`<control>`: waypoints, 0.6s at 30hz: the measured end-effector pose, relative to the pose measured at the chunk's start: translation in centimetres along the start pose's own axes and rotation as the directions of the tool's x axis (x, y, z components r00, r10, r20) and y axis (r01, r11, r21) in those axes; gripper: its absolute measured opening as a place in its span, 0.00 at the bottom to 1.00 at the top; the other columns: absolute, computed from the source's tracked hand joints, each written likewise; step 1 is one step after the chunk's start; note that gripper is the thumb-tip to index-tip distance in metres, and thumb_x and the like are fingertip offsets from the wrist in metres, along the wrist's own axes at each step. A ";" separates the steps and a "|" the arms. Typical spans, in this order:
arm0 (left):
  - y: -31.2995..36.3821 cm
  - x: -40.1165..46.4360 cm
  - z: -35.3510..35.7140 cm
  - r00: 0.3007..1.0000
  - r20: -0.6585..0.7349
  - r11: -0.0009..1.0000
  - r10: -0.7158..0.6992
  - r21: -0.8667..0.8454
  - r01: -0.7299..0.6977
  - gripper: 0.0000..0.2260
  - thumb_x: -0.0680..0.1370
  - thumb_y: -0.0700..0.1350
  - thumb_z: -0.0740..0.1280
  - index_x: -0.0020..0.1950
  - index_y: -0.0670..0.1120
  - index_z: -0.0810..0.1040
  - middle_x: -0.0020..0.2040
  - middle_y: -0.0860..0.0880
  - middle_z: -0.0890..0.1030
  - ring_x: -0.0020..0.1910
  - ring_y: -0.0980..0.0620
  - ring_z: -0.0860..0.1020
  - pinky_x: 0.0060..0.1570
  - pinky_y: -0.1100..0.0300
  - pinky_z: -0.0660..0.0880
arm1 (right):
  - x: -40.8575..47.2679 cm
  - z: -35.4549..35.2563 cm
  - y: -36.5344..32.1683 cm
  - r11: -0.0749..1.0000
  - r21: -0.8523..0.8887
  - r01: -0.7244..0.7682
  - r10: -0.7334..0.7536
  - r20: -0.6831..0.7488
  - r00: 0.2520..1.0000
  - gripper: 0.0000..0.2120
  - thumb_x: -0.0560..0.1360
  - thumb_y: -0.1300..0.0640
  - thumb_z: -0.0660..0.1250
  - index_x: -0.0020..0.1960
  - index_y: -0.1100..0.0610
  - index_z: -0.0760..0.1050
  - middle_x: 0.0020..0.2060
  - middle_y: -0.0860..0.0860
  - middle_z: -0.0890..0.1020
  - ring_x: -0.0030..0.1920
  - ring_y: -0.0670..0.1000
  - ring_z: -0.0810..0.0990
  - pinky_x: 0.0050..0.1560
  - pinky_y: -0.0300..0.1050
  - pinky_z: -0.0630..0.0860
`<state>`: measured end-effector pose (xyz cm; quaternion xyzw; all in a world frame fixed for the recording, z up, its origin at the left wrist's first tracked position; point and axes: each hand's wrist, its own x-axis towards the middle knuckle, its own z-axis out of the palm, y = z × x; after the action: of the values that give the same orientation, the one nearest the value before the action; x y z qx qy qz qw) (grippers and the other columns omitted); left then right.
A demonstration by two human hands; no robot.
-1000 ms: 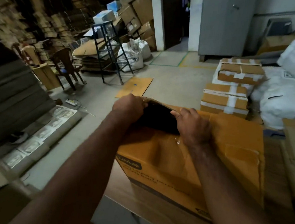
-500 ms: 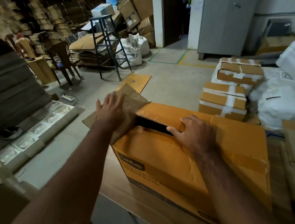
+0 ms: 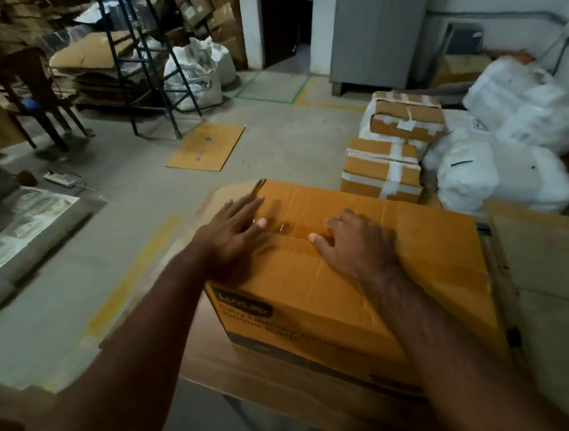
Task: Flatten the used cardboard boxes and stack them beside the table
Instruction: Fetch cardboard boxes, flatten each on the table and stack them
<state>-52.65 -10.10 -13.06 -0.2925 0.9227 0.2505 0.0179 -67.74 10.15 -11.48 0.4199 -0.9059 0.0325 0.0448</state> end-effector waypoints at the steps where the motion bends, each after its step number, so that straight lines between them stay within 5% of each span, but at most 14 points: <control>1: -0.3 0.1 0.1 1.000 0.011 0.999 0.023 0.036 -0.023 0.35 0.73 0.79 0.43 0.79 0.71 0.46 0.83 0.60 0.44 0.82 0.49 0.41 0.76 0.31 0.48 | -0.3 -0.2 -0.4 1.000 0.019 -0.018 0.018 0.010 1.000 0.27 0.82 0.33 0.54 0.68 0.50 0.76 0.63 0.50 0.77 0.59 0.53 0.77 0.56 0.52 0.74; 7: 0.6 -0.4 -4.0 0.992 0.124 0.867 -0.017 -0.493 0.076 0.35 0.80 0.71 0.41 0.72 0.53 0.74 0.79 0.45 0.65 0.75 0.46 0.64 0.74 0.43 0.56 | -2.2 -2.3 -3.9 0.988 0.081 -0.129 0.122 0.080 0.989 0.29 0.82 0.33 0.53 0.70 0.52 0.74 0.67 0.53 0.77 0.66 0.56 0.73 0.67 0.57 0.68; 11: -1.4 -1.1 -7.6 0.982 0.181 0.793 0.050 -0.606 0.071 0.47 0.71 0.81 0.40 0.75 0.54 0.72 0.78 0.50 0.68 0.79 0.46 0.61 0.71 0.30 0.51 | -2.9 -5.0 -5.3 0.962 0.165 -0.218 0.227 -0.038 0.973 0.25 0.83 0.35 0.53 0.51 0.52 0.80 0.49 0.52 0.81 0.51 0.53 0.78 0.63 0.57 0.72; 14: -2.8 -1.3 -8.8 0.970 0.235 0.748 0.065 -0.655 0.109 0.44 0.73 0.78 0.38 0.74 0.55 0.74 0.78 0.48 0.69 0.78 0.44 0.62 0.70 0.26 0.51 | -4.4 -9.5 -6.2 0.936 0.279 -0.214 0.274 -0.201 0.940 0.25 0.85 0.40 0.53 0.41 0.54 0.78 0.37 0.51 0.79 0.38 0.52 0.77 0.49 0.50 0.75; 16: -3.1 -1.7 -9.0 0.962 0.255 0.778 0.094 -0.622 0.088 0.40 0.75 0.77 0.39 0.73 0.57 0.73 0.79 0.47 0.67 0.78 0.42 0.62 0.72 0.27 0.53 | -6.4 -12.9 -6.6 0.939 0.290 -0.187 0.212 -0.057 0.976 0.23 0.85 0.41 0.57 0.43 0.55 0.81 0.39 0.51 0.82 0.42 0.52 0.80 0.45 0.47 0.76; 18: -2.8 -2.7 -8.8 0.949 0.284 0.841 0.139 -0.539 0.039 0.38 0.77 0.75 0.42 0.75 0.56 0.71 0.81 0.48 0.63 0.79 0.43 0.60 0.73 0.30 0.54 | -8.8 -14.7 -7.0 0.949 0.291 -0.126 0.040 0.285 0.958 0.17 0.82 0.42 0.65 0.51 0.53 0.84 0.45 0.47 0.85 0.47 0.48 0.82 0.44 0.42 0.75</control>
<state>-47.92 -14.78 -6.16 -0.2178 0.8079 0.5426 0.0740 -55.93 13.69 2.35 0.3834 -0.9042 0.1154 -0.1487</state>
